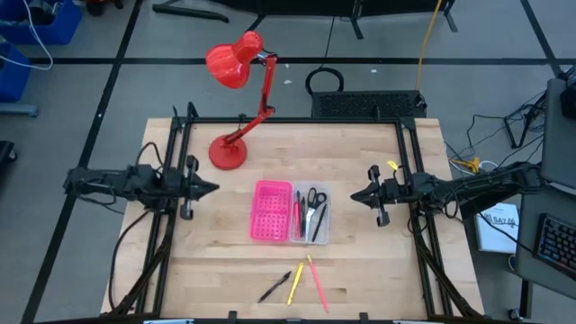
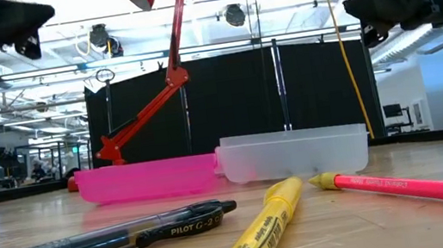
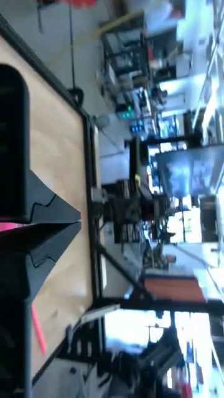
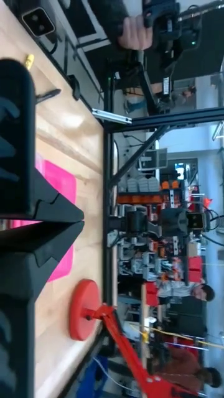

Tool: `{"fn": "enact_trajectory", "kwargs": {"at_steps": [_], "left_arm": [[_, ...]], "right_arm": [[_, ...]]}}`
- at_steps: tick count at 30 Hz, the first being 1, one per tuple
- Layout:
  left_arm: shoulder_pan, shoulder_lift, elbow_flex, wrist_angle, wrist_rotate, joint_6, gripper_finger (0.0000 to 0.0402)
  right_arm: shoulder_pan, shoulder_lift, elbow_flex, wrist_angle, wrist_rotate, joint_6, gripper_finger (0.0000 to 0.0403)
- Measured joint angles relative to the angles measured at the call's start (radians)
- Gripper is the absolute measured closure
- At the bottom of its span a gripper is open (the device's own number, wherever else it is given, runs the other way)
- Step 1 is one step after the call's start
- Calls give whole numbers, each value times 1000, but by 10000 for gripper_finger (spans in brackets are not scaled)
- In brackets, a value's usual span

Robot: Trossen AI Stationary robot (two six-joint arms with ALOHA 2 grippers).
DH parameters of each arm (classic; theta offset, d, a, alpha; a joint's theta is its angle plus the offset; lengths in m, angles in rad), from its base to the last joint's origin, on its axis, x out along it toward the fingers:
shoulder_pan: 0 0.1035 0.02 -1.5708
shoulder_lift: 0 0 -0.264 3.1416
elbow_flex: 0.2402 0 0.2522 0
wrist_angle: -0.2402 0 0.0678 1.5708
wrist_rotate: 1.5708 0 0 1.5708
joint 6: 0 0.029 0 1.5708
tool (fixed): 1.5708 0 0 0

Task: Pick & place school supplies into a supply box
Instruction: Put the pink supply in the pink box

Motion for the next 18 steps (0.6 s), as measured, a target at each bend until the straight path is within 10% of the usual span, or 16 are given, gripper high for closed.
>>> {"fn": "enact_trajectory", "kwargs": {"at_steps": [18], "left_arm": [[4,-134,-213,69,82,103,398]], "right_arm": [[0,0,-27,1,74,44,403]]}}
